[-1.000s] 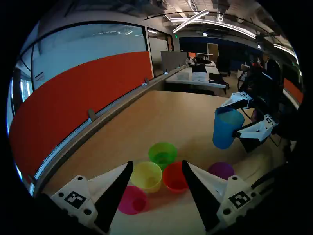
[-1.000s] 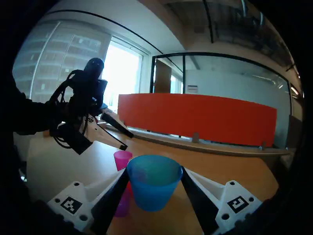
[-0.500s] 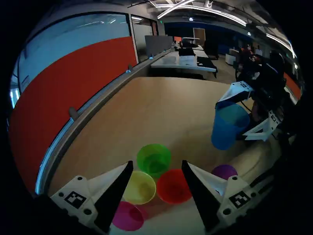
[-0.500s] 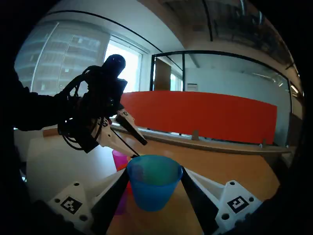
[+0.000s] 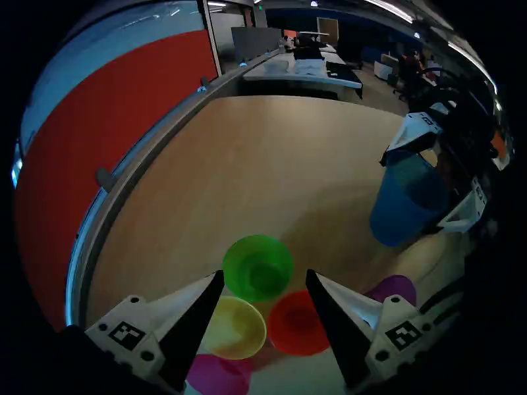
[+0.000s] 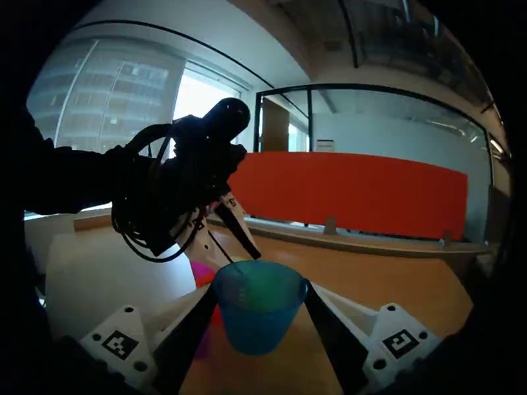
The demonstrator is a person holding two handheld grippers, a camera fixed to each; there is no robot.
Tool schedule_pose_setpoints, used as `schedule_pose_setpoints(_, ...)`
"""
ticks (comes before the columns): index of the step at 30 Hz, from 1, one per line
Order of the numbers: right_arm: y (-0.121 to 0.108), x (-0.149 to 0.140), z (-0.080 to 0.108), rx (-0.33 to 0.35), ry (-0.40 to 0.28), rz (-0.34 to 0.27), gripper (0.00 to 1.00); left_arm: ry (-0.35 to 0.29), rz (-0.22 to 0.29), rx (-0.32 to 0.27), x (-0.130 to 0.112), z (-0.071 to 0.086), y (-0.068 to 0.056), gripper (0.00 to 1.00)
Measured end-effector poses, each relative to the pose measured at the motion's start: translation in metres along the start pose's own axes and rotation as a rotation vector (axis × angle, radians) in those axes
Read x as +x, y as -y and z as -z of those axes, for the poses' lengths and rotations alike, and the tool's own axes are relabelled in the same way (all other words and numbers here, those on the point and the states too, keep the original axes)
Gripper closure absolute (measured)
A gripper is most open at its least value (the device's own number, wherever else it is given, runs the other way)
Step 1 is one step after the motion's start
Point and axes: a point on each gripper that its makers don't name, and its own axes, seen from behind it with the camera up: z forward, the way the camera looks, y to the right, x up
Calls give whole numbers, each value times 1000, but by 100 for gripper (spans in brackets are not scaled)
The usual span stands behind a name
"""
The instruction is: Pour water
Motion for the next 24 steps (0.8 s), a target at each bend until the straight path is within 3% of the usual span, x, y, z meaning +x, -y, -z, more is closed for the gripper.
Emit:
schedule_pose_setpoints(12, -4, 1, 2, 6, -7, -1, 6, 57, 20, 7, -2, -13, 9, 8)
schedule_pose_setpoints(24, -8, -1, 2, 8, -13, -8, 6, 98, 27, -2, -9, -19, 7, 8)
